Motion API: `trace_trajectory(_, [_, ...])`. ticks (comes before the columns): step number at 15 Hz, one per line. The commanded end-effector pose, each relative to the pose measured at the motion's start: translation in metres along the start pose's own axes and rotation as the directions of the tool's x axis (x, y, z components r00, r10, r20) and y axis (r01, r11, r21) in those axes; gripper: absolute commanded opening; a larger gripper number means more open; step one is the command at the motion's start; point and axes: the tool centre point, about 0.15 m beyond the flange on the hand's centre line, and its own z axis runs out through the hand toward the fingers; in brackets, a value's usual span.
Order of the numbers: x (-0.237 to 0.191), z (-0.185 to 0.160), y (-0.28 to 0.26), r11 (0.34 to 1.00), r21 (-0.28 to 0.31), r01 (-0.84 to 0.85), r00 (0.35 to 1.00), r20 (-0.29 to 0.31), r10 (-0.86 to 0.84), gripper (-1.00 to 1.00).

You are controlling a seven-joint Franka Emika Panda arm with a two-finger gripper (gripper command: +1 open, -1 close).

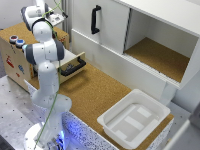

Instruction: Put the pink block on top of the drawer

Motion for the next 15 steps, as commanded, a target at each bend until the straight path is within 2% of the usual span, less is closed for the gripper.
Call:
trace_trajectory(1, [0.033, -0.071, -0.027, 0.997, 0.000, 0.078, 0.997, 0.009, -0.078, 1.00])
trace_trajectory(5, [0.038, -0.100, -0.061, 0.998, 0.020, 0.056, 0.998, 0.037, -0.057, 1.00])
trace_trajectory(10, [0.028, -0.105, -0.118, 0.987, 0.065, 0.147, 0.988, 0.042, -0.150, 1.00])
trace_trajectory(15, [-0.021, -0.109, -0.165, 0.986, 0.024, 0.165, 0.986, -0.001, -0.165, 1.00])
